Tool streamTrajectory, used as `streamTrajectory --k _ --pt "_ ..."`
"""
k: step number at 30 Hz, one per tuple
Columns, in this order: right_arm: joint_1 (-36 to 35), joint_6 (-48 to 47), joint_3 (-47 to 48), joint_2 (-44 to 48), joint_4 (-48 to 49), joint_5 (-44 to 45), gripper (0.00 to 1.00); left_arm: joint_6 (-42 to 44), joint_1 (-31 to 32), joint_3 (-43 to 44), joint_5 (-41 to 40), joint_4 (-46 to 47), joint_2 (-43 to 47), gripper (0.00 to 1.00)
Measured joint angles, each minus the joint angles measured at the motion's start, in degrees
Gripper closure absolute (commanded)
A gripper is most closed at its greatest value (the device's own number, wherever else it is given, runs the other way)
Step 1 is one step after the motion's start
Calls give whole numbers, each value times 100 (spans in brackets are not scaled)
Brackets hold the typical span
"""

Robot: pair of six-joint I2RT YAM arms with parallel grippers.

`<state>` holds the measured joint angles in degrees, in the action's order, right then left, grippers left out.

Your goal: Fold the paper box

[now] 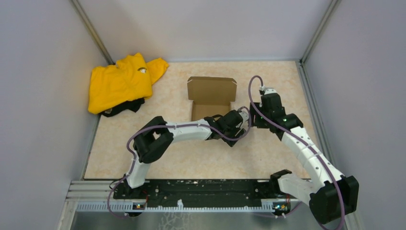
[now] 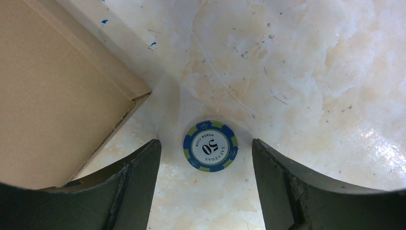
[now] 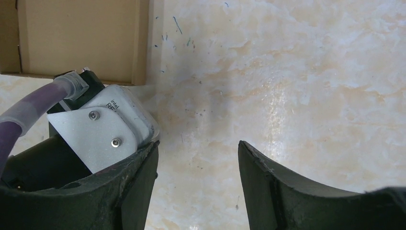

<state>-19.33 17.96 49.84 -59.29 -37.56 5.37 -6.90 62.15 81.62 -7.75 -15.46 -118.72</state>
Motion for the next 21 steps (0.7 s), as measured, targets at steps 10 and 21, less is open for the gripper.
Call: streamTrajectory --k 10,21 --pt "31 -42 0 44 -63 28 39 -118 94 68 -221 -48 -61 25" --pt "118 -87 179 195 -387 48 39 -160 190 120 -282 -20 -109 33"
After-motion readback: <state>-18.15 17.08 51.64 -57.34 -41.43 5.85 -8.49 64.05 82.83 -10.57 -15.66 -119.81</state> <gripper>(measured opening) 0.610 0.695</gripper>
